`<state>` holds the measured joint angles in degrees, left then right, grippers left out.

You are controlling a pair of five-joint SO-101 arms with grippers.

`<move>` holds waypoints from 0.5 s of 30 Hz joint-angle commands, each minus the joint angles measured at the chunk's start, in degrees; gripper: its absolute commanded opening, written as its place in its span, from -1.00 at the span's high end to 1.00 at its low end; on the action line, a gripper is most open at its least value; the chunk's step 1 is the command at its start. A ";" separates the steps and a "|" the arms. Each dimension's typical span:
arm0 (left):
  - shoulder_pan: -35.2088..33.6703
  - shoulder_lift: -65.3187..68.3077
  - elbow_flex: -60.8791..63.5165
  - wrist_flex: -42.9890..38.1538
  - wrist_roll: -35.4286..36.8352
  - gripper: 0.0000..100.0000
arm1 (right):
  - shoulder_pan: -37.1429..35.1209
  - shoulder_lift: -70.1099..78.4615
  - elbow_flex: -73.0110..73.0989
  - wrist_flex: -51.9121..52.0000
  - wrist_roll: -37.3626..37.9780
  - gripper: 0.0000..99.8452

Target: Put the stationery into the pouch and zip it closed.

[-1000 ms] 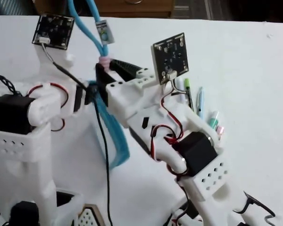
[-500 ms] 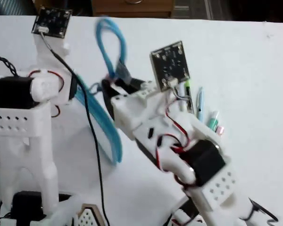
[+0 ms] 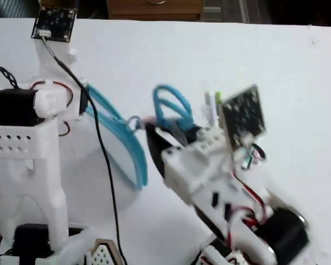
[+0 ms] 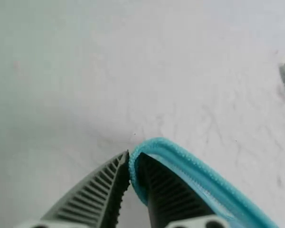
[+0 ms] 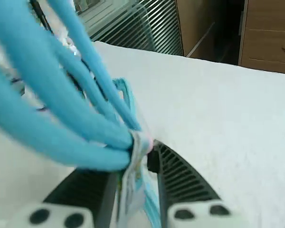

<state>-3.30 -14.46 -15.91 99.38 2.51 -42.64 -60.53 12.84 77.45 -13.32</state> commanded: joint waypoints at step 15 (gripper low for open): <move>-0.57 2.68 0.70 -0.79 1.58 0.95 | 7.34 -8.84 -0.44 9.01 4.92 0.96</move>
<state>-3.65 -14.11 -15.91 98.59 3.65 -35.60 -69.32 12.66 86.15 -9.45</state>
